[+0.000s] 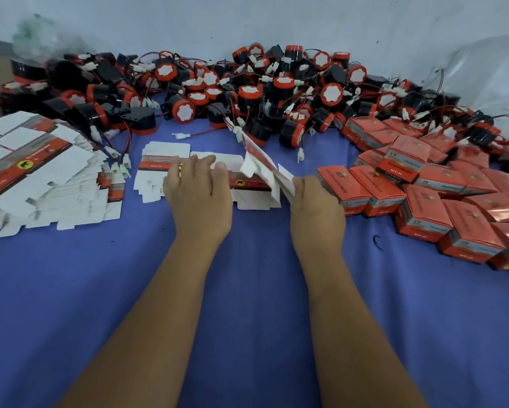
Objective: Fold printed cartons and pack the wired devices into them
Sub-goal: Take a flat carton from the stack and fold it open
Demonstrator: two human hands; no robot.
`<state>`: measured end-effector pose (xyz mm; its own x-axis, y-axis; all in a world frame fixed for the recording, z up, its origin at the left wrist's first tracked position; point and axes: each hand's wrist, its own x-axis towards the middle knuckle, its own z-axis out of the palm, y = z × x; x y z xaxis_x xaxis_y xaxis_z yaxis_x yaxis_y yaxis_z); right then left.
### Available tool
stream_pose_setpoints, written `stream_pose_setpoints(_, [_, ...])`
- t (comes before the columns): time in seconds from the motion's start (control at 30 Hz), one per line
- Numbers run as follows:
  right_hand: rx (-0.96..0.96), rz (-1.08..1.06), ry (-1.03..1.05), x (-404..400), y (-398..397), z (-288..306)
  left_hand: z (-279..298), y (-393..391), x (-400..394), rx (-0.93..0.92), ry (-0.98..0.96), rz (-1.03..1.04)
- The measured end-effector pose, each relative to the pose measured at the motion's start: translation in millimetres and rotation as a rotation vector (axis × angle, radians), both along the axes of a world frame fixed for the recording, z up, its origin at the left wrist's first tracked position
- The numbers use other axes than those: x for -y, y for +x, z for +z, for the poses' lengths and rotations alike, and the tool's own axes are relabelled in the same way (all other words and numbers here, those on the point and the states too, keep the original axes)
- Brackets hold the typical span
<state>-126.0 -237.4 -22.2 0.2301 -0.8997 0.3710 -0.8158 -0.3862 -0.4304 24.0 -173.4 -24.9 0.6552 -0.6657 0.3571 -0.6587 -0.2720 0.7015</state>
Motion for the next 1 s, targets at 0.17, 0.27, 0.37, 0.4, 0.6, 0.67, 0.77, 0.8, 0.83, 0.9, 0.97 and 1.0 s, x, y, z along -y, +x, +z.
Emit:
stream_pose_setpoints(0.17, [0.607,-0.123,0.058,0.7,-5.4,0.8,-1.0,-19.2,0.3,0.127,-0.004,-0.151])
stream_pose_setpoints(0.27, [0.823,-0.156,0.072,3.3,-6.3,-1.4,-4.3,-34.3,9.2,0.249,0.054,-0.386])
stream_pose_setpoints(0.37, [0.816,-0.136,0.127,5.5,-5.5,-2.2,-12.0,-41.3,21.9,0.389,0.317,-0.521])
stream_pose_setpoints(0.4, [0.821,-0.119,0.161,6.8,-5.6,-3.1,-15.0,-41.6,24.9,0.412,0.424,-0.513])
stream_pose_setpoints(0.6, [0.923,-0.070,0.201,7.5,-6.1,-3.2,-19.6,-23.4,29.4,0.423,0.616,-0.348])
stream_pose_setpoints(0.67, [0.970,-0.101,0.174,7.0,-5.8,-2.1,-17.0,-8.6,29.6,0.448,0.656,-0.308])
stream_pose_setpoints(0.77, [0.986,-0.134,0.133,7.3,-5.6,-2.6,-12.0,17.2,25.3,0.439,0.619,-0.208])
stream_pose_setpoints(0.8, [0.985,-0.134,0.133,6.7,-5.3,-2.5,-10.2,25.5,23.1,0.407,0.601,-0.146])
stream_pose_setpoints(0.83, [0.981,-0.124,0.145,6.8,-4.9,-3.1,-7.8,32.5,20.9,0.366,0.604,-0.079])
stream_pose_setpoints(0.9, [0.947,-0.081,0.198,6.4,-3.1,-3.3,-0.7,39.0,18.1,0.296,0.669,0.042])
stream_pose_setpoints(0.97, [0.893,-0.029,0.234,6.1,-1.0,-4.4,7.5,35.0,18.9,0.255,0.662,0.112])
stream_pose_setpoints(1.0, [0.874,-0.014,0.220,5.0,-0.4,-4.2,10.7,29.2,20.4,0.227,0.562,0.113])
